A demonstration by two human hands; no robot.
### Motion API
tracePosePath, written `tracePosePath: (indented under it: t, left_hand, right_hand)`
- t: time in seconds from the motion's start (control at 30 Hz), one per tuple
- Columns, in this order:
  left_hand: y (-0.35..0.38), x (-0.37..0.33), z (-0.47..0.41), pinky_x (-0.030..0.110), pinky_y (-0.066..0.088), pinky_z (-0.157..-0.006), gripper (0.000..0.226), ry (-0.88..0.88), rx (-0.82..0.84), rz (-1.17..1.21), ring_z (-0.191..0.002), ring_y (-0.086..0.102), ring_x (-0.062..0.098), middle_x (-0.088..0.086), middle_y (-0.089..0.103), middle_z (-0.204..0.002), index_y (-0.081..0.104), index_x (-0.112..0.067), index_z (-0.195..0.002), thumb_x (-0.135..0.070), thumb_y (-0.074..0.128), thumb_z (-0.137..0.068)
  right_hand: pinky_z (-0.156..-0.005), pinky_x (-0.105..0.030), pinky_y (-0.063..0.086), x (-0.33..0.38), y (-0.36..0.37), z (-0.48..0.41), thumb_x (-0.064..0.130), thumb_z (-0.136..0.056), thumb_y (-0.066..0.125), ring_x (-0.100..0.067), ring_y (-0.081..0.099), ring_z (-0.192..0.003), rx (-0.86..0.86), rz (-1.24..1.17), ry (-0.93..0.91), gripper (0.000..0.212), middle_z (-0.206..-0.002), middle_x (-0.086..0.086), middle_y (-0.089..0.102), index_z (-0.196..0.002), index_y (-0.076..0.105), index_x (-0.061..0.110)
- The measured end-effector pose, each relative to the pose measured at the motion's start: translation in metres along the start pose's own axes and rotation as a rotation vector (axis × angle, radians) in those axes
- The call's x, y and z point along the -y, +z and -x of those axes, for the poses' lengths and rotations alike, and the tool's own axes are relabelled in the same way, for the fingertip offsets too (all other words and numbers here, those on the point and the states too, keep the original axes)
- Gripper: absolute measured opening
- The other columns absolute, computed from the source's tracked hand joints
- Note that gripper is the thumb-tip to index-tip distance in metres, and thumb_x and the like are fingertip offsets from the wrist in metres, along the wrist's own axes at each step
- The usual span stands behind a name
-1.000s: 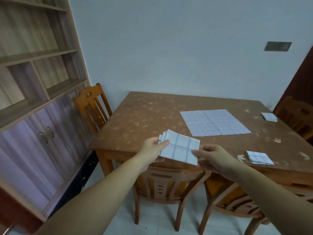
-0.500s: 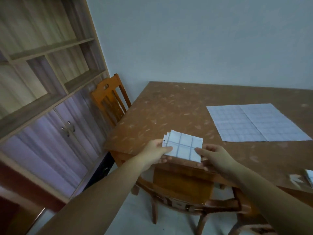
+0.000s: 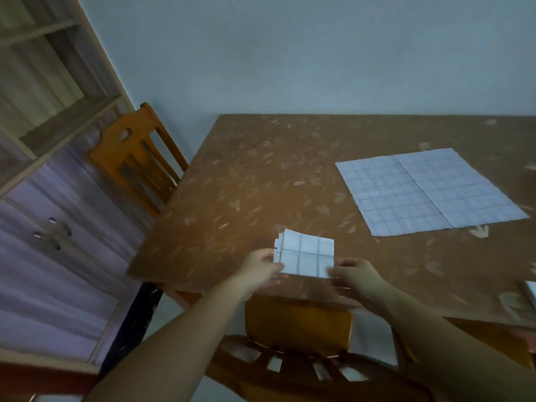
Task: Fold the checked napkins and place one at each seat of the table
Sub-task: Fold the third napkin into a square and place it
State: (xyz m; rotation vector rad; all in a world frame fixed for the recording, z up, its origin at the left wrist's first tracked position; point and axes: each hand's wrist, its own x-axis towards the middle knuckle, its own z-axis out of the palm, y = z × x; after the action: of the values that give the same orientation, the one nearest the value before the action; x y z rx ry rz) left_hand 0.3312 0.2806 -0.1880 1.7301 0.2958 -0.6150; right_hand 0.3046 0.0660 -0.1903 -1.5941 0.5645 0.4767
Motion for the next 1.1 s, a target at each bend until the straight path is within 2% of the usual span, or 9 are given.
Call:
tracePosePath:
  t: [0.07, 0.23, 0.3, 0.4, 0.47, 0.53, 0.7, 0.97, 1.1]
  left_hand:
    - [0.000, 0.004, -0.017, 0.034, 0.055, -0.081, 0.022, -0.009, -0.015, -0.044, -0.080, 0.069, 0.017, 0.004, 0.069, -0.100, 0.061, -0.015, -0.111, -0.002, 0.056, -0.094]
    - [0.002, 0.019, -0.050, 0.026, 0.048, -0.063, 0.018, -0.036, -0.048, -0.135, -0.070, 0.064, 0.012, 0.002, 0.068, -0.092, 0.062, -0.018, -0.102, -0.003, 0.057, -0.093]
    - [0.002, 0.023, -0.059, 0.029, 0.051, -0.066, 0.017, -0.023, -0.072, -0.164, -0.073, 0.066, 0.014, 0.001, 0.069, -0.090, 0.062, -0.020, -0.097, -0.004, 0.058, -0.093]
    - [0.001, 0.024, -0.072, 0.039, 0.056, -0.079, 0.015, 0.001, -0.132, -0.178, -0.082, 0.069, 0.023, -0.002, 0.068, -0.083, 0.064, -0.018, -0.097, -0.005, 0.061, -0.091]
    - [0.000, 0.026, -0.078, 0.041, 0.055, -0.082, 0.016, -0.008, -0.148, -0.177, -0.084, 0.069, 0.023, -0.005, 0.066, -0.080, 0.064, -0.019, -0.096, -0.005, 0.062, -0.089]
    - [-0.001, 0.031, -0.083, 0.041, 0.056, -0.083, 0.018, -0.037, -0.144, -0.217, -0.090, 0.070, 0.024, -0.004, 0.066, -0.084, 0.064, -0.019, -0.100, -0.006, 0.064, -0.087]
    - [-0.006, 0.041, -0.088, 0.044, 0.054, -0.092, 0.029, -0.113, -0.092, -0.253, -0.101, 0.067, 0.024, 0.004, 0.068, -0.106, 0.065, -0.015, -0.114, -0.015, 0.068, -0.085]
    - [-0.012, 0.035, -0.084, 0.037, 0.048, -0.097, 0.044, -0.065, -0.107, -0.322, -0.115, 0.058, 0.024, 0.006, 0.060, -0.128, 0.056, -0.014, -0.132, -0.025, 0.062, -0.090]
    - [-0.005, 0.019, -0.076, 0.036, 0.049, -0.087, 0.046, 0.003, -0.050, -0.311, -0.114, 0.058, 0.026, 0.006, 0.056, -0.132, 0.054, -0.016, -0.135, -0.026, 0.061, -0.090]
  right_hand:
    - [-0.062, -0.028, 0.055, -0.004, 0.002, -0.014, 0.001, -0.091, 0.061, -0.025, 0.066, -0.079, -0.045, 0.047, 0.003, 0.014, -0.099, -0.017, 0.070, -0.104, 0.067, -0.002]
    - [-0.083, -0.040, 0.060, -0.018, 0.010, -0.044, 0.006, -0.091, 0.062, -0.028, 0.069, -0.091, -0.118, 0.203, 0.029, 0.011, -0.096, -0.012, 0.070, -0.100, 0.068, 0.007]
    - [-0.074, -0.033, 0.060, -0.020, 0.014, -0.051, 0.005, -0.090, 0.063, -0.021, 0.067, -0.085, -0.142, 0.241, 0.035, 0.013, -0.091, -0.007, 0.068, -0.102, 0.068, 0.008]
    - [-0.051, -0.014, 0.047, -0.017, 0.017, -0.059, 0.005, -0.090, 0.063, -0.008, 0.059, -0.072, -0.180, 0.271, 0.001, 0.010, -0.081, 0.004, 0.062, -0.095, 0.063, 0.014]
    - [-0.042, -0.010, 0.043, -0.018, 0.018, -0.067, 0.007, -0.089, 0.065, -0.005, 0.057, -0.070, -0.201, 0.273, -0.010, 0.010, -0.081, 0.005, 0.062, -0.094, 0.063, 0.015]
    - [-0.043, -0.009, 0.041, -0.020, 0.020, -0.073, 0.010, -0.087, 0.069, -0.007, 0.059, -0.073, -0.222, 0.305, -0.002, 0.012, -0.087, 0.001, 0.066, -0.098, 0.066, 0.014]
    - [-0.075, -0.029, 0.048, -0.031, 0.024, -0.081, 0.019, -0.088, 0.066, -0.019, 0.062, -0.091, -0.231, 0.406, 0.017, 0.017, -0.098, -0.002, 0.068, -0.104, 0.071, 0.015]
    - [-0.070, -0.033, 0.052, -0.024, 0.019, -0.071, 0.017, -0.087, 0.060, -0.017, 0.062, -0.081, -0.238, 0.435, -0.010, 0.012, -0.089, -0.004, 0.070, -0.092, 0.071, 0.012]
    - [-0.073, -0.031, 0.058, -0.014, 0.006, -0.056, 0.020, -0.087, 0.063, -0.017, 0.066, -0.084, -0.230, 0.470, -0.044, 0.013, -0.089, 0.001, 0.070, -0.097, 0.070, 0.016]
